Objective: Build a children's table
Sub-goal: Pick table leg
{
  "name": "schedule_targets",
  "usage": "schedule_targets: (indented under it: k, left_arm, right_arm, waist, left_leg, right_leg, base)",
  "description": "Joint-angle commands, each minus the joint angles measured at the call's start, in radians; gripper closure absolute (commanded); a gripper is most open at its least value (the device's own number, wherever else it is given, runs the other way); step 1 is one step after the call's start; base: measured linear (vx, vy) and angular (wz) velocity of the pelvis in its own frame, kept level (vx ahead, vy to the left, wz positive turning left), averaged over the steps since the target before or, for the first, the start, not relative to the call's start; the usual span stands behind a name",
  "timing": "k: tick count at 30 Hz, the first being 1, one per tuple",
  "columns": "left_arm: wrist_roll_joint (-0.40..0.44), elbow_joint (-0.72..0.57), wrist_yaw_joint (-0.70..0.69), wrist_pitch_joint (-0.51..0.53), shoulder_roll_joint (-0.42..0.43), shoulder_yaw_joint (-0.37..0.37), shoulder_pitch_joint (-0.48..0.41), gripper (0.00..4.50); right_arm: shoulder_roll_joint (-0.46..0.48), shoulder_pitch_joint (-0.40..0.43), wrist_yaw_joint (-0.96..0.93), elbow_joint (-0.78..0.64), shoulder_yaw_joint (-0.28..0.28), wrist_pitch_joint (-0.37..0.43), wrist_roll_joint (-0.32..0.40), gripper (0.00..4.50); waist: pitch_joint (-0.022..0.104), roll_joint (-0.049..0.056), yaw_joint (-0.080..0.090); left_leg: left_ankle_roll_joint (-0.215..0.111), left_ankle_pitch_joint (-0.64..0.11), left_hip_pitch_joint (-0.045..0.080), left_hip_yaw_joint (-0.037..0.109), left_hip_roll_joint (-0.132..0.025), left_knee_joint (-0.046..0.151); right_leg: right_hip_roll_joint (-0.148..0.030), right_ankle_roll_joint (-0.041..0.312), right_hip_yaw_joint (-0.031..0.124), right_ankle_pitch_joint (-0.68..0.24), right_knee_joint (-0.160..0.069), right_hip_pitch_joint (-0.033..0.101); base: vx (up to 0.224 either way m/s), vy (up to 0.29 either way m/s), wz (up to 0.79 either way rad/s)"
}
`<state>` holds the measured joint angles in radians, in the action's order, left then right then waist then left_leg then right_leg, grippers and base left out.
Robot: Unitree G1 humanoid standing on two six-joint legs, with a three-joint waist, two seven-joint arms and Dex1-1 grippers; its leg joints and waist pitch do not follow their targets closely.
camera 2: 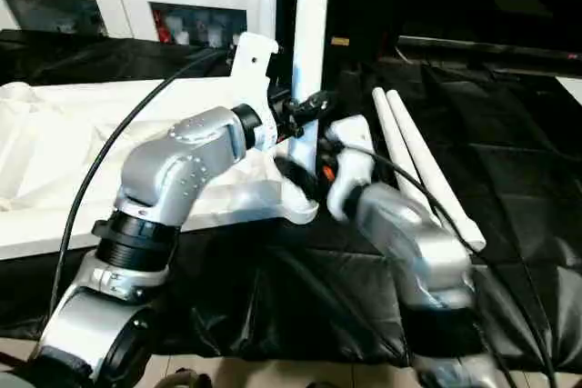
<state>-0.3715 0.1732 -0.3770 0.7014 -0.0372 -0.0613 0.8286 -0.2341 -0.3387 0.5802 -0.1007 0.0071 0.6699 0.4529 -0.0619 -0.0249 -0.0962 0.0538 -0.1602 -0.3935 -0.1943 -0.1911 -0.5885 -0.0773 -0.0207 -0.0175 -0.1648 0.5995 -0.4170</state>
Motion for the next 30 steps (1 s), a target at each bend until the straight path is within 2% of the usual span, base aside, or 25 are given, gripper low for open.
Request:
schedule_targets:
  k: [1,3,4,5,6,8,11,12,13,14,15,16,21,22,23,28,30]
  left_arm:
    - [-0.034,-0.021,-0.043,0.023,0.012,0.018,0.003,1.31]
    - [-0.108,-0.050,-0.148,0.077,0.039,0.018,-0.010,1.23]
    - [-0.140,-0.070,-0.197,0.094,0.052,0.016,-0.018,1.18]
    - [-0.140,-0.070,-0.197,0.094,0.052,0.016,-0.018,1.16]
    - [-0.235,-0.100,-0.269,0.137,0.055,0.056,-0.030,1.16]
    - [-0.260,-0.105,-0.282,0.147,0.056,0.070,-0.032,1.16]
    - [-0.368,-0.147,-0.383,0.210,0.082,0.086,-0.048,1.16]
    - [-0.371,-0.150,-0.388,0.212,0.084,0.085,-0.049,1.16]
    - [-0.370,-0.180,-0.440,0.211,0.116,0.052,-0.065,1.16]
    - [-0.361,-0.196,-0.467,0.206,0.135,0.029,-0.074,1.35]
    - [-0.361,-0.203,-0.477,0.212,0.146,0.020,-0.080,1.35]
    - [-0.362,-0.204,-0.483,0.219,0.151,0.015,-0.083,1.54]
    - [-0.374,-0.198,-0.497,0.233,0.164,0.008,-0.085,1.84]
    - [-0.372,-0.196,-0.495,0.235,0.167,0.004,-0.085,1.93]
    - [-0.371,-0.194,-0.497,0.235,0.170,0.000,-0.085,2.00]
    - [-0.370,-0.185,-0.497,0.230,0.171,0.003,-0.084,2.28]
    - [-0.371,-0.174,-0.486,0.230,0.165,0.015,-0.082,2.53]
  right_arm:
    - [-0.014,0.004,0.054,-0.046,-0.026,-0.020,0.046,2.59]
    - [-0.033,0.020,0.107,-0.055,-0.046,-0.021,0.083,2.59]
    - [-0.041,0.027,0.144,-0.059,-0.062,-0.023,0.113,2.59]
    - [-0.041,0.027,0.144,-0.059,-0.062,-0.023,0.113,2.59]
    - [-0.056,0.040,0.217,-0.066,-0.098,-0.015,0.179,2.59]
    - [-0.062,0.045,0.239,-0.066,-0.104,-0.018,0.195,2.59]
    - [-0.103,0.075,0.326,-0.075,-0.092,-0.014,0.231,2.59]
    - [-0.104,0.076,0.329,-0.076,-0.092,-0.013,0.233,2.59]
    - [-0.114,0.082,0.347,-0.079,-0.090,-0.001,0.244,2.59]
    - [-0.118,0.084,0.352,-0.081,-0.089,0.006,0.250,2.59]
    - [-0.124,0.088,0.365,-0.084,-0.086,0.013,0.260,2.59]
    - [-0.132,0.093,0.380,-0.090,-0.079,0.021,0.267,2.59]
    - [-0.160,0.107,0.421,-0.103,-0.050,0.030,0.271,2.59]
    - [-0.168,0.110,0.431,-0.105,-0.041,0.030,0.268,2.59]
    - [-0.172,0.111,0.434,-0.105,-0.038,0.029,0.266,2.59]
    - [-0.178,0.111,0.435,-0.103,-0.035,0.027,0.263,2.59]
    - [-0.188,0.111,0.437,-0.104,-0.030,0.025,0.258,2.59]
  waist:
    - [0.078,0.003,-0.005]
    - [0.076,0.003,-0.003]
    - [0.076,0.006,-0.004]
    - [0.074,0.005,-0.005]
    - [0.074,0.008,-0.005]
    - [0.073,0.007,-0.007]
    - [0.072,0.007,-0.008]
    - [0.071,0.008,-0.009]
    - [0.071,0.006,-0.008]
    - [0.070,0.002,-0.007]
    - [0.070,0.005,-0.009]
    - [0.069,0.007,-0.009]
    - [0.069,0.007,-0.011]
    - [0.069,-0.001,-0.012]
    - [0.069,0.003,-0.015]
    - [0.070,0.002,-0.018]
    - [0.070,0.003,-0.018]
  left_leg:
    - [-0.005,-0.199,0.021,0.015,-0.023,0.061]
    - [-0.011,-0.197,0.021,0.013,-0.022,0.061]
    - [-0.012,-0.202,0.022,0.014,-0.022,0.061]
    - [-0.014,-0.210,0.022,0.013,-0.024,0.062]
    - [-0.013,-0.224,0.023,0.013,-0.022,0.061]
    - [-0.015,-0.228,0.022,0.013,-0.024,0.061]
    - [-0.011,-0.238,0.025,0.013,-0.024,0.063]
    - [-0.012,-0.239,0.024,0.013,-0.025,0.063]
    - [-0.012,-0.240,0.023,0.013,-0.023,0.064]
    - [-0.009,-0.248,0.024,0.014,-0.025,0.066]
    - [-0.007,-0.251,0.025,0.015,-0.025,0.067]
    - [-0.003,-0.261,0.028,0.015,-0.026,0.068]
    - [0.012,-0.273,0.027,0.016,-0.026,0.069]
    - [0.013,-0.276,0.028,0.015,-0.026,0.068]
    - [0.014,-0.271,0.028,0.016,-0.027,0.068]
    - [0.014,-0.263,0.027,0.016,-0.025,0.067]
    - [0.013,-0.257,0.026,0.016,-0.026,0.067]
  right_leg:
    - [-0.041,0.188,0.017,-0.135,-0.063,0.055]
    - [-0.041,0.204,0.017,-0.140,-0.062,0.054]
    - [-0.042,0.208,0.017,-0.150,-0.062,0.054]
    - [-0.043,0.215,0.017,-0.166,-0.064,0.054]
    - [-0.043,0.222,0.017,-0.183,-0.063,0.054]
    - [-0.041,0.225,0.016,-0.189,-0.065,0.054]
    - [-0.042,0.218,0.016,-0.220,-0.067,0.052]
    - [-0.041,0.217,0.016,-0.227,-0.068,0.051]
    - [-0.041,0.213,0.016,-0.234,-0.069,0.052]
    - [-0.042,0.193,0.016,-0.271,-0.072,0.051]
    - [-0.043,0.187,0.016,-0.284,-0.073,0.050]
    - [-0.042,0.177,0.017,-0.309,-0.075,0.048]
    - [-0.043,0.166,0.017,-0.332,-0.077,0.046]
    - [-0.043,0.163,0.017,-0.340,-0.078,0.046]
    - [-0.044,0.162,0.018,-0.339,-0.076,0.045]
    - [-0.045,0.158,0.018,-0.341,-0.077,0.046]
    - [-0.044,0.159,0.018,-0.334,-0.076,0.046]
  base:
    - [0.000,0.000,0.00]
    - [0.000,0.000,0.00]
    - [0.000,0.000,0.00]
    - [0.000,0.000,0.00]
    - [0.000,0.000,0.00]
    - [0.000,0.000,0.00]
    - [0.000,0.000,0.00]
    - [0.000,0.000,0.00]
    - [0.000,0.000,0.00]
    - [0.000,0.000,0.00]
    - [0.000,0.000,0.00]
    - [0.000,0.000,0.00]
    - [0.000,0.000,0.00]
    - [0.000,0.000,0.00]
    - [0.000,0.000,0.00]
    - [0.000,0.000,0.00]
    - [0.000,0.000,0.00]
